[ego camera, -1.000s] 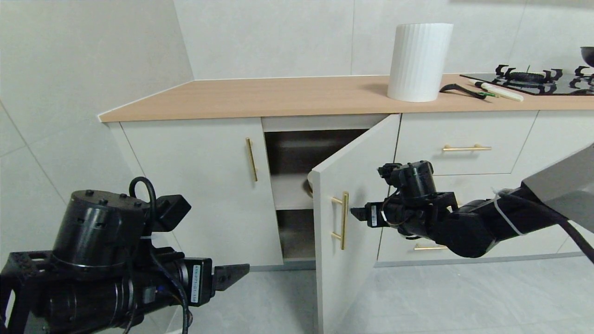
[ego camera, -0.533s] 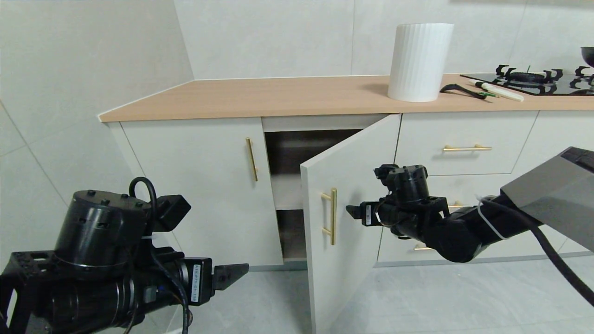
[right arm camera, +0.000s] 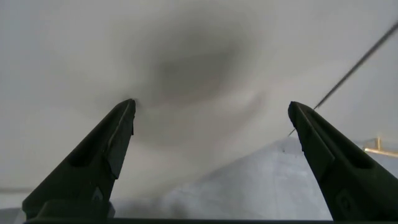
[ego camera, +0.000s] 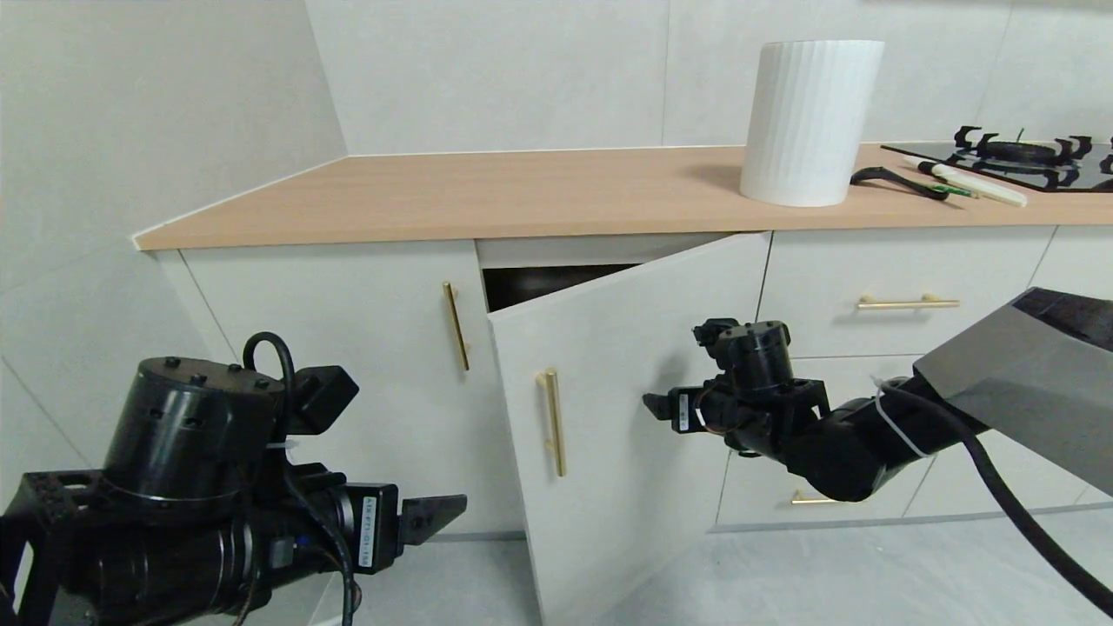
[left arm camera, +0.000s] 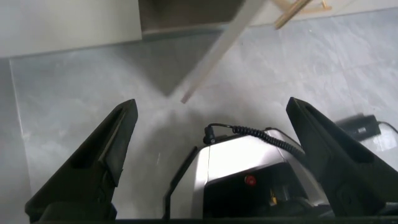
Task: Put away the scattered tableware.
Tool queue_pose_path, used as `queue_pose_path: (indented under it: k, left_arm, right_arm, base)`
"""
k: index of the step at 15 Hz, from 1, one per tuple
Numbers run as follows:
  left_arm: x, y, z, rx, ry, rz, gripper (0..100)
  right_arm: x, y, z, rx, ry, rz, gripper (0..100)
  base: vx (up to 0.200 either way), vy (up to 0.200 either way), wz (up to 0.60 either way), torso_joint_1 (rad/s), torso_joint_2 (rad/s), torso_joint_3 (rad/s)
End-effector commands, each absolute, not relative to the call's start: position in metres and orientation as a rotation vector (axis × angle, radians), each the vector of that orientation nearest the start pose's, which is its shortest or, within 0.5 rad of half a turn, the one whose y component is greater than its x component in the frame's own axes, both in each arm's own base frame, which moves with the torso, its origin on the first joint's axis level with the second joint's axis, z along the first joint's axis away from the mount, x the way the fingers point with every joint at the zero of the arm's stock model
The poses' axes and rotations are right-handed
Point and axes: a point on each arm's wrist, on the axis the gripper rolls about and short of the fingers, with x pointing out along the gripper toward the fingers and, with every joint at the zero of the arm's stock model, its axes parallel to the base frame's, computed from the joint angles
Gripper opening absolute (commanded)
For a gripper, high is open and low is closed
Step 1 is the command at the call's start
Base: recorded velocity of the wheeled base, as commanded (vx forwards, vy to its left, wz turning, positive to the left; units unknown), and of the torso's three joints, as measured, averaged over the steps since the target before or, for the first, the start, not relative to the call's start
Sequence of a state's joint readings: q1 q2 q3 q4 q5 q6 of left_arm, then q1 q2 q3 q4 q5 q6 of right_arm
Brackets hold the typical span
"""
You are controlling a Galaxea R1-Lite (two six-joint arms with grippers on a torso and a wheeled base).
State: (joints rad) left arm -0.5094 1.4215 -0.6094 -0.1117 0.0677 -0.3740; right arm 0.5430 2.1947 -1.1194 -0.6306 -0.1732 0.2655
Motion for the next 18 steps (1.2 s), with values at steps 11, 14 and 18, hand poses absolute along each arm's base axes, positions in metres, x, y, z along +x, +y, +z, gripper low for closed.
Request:
queue_pose_path:
  k: [11, 14, 18]
  left_arm:
    - [0.184, -0.101, 0.155, -0.153, 0.748, -0.288, 100]
    - [0.184, -0.101, 0.155, -0.153, 0.748, -0.288, 100]
    - [0.184, -0.101, 0.155, -0.154, 0.747, -0.288, 100]
  right_arm:
    - [0.378, 0.247, 0.082, 0.309, 0.407, 0.247, 100]
    - [0.382, 0.249, 0.087, 0.358, 0.391, 0.24, 100]
    - [0.39, 0.252, 0.086, 0.367, 0.355, 0.179, 100]
  base:
    - [0.0, 0.0, 0.0, 0.0, 0.0, 0.0]
    - [0.0, 0.0, 0.0, 0.0, 0.0, 0.0]
    - [0.0, 0.0, 0.0, 0.0, 0.0, 0.0]
